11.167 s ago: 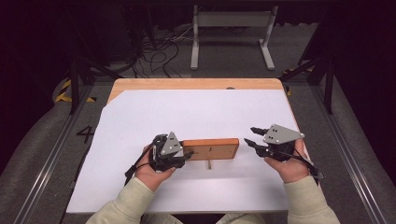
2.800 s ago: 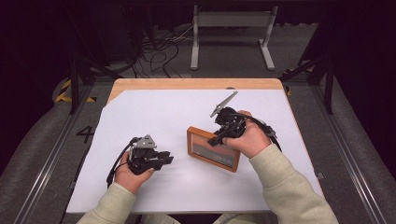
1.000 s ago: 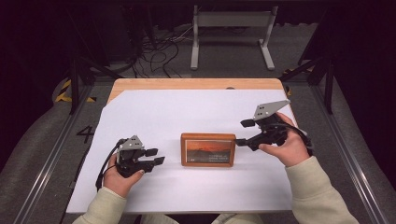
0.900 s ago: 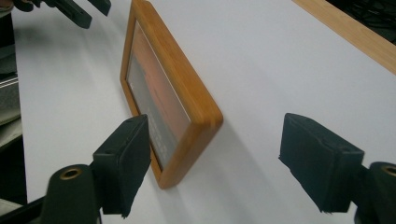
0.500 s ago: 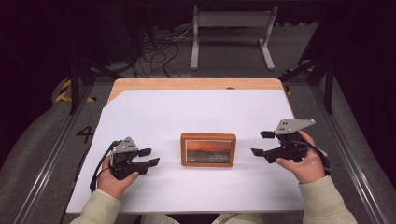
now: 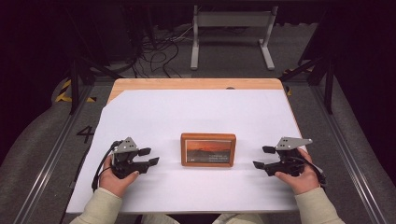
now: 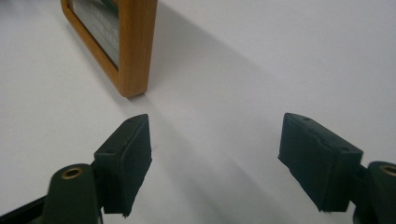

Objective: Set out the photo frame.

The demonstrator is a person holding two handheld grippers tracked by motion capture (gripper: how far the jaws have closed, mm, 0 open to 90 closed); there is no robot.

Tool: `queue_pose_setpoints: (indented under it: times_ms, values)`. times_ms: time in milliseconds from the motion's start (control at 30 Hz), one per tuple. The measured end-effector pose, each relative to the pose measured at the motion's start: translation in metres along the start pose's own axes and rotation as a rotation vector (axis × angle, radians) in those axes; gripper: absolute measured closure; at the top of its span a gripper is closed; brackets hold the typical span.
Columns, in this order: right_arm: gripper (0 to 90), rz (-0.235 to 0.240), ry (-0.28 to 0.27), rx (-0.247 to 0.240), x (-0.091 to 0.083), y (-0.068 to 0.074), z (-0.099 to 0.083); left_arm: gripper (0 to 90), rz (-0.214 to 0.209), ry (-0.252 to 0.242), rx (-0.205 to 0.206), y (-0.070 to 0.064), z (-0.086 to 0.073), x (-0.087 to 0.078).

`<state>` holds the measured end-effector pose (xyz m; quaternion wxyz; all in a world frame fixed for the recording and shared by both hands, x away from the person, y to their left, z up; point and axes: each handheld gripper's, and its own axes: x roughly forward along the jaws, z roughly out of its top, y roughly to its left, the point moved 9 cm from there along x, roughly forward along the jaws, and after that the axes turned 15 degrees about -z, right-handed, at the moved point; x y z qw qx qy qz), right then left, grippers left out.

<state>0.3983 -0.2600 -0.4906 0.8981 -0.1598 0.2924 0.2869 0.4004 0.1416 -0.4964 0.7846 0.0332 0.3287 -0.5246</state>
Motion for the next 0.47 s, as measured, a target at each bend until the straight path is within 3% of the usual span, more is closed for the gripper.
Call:
queue_pose_setpoints:
  times_ms: [133,233,467]
  values:
    - [25.3,-0.009,0.024,-0.007,0.01,-0.001,-0.01,43.7,0.008,0.008,-0.002,0.004,-0.002,0.002]
    - [25.3,-0.028,0.039,-0.009,0.014,-0.003,-0.015,42.1,0.02,0.014,-0.025,0.007,-0.004,0.004]
    - [22.2,-0.025,0.048,-0.02,0.019,0.002,-0.015,37.2,0.038,0.034,-0.021,0.011,-0.006,0.007]
